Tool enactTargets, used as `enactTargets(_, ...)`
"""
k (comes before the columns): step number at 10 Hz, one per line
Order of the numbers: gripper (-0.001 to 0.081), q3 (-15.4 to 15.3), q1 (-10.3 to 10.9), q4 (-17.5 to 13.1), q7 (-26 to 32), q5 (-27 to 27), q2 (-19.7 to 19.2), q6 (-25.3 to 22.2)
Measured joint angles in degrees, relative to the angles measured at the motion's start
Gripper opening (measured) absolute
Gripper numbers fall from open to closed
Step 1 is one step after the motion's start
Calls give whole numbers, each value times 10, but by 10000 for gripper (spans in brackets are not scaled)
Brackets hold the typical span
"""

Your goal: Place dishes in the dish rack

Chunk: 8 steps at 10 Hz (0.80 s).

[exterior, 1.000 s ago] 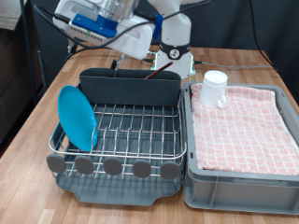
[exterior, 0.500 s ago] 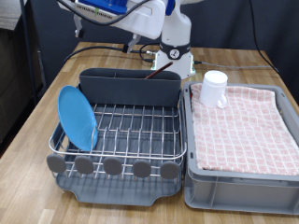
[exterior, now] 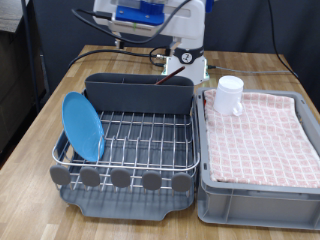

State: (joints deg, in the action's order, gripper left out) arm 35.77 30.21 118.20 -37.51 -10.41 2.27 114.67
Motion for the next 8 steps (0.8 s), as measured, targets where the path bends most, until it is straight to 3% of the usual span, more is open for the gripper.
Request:
enactTargets(4, 802, -40, 27, 50, 4, 52, 38, 3)
enactTargets(6, 802, -62, 42, 76, 25, 49, 55, 5)
enactTargets(8, 802, -95, 48, 107, 4, 17, 72, 30)
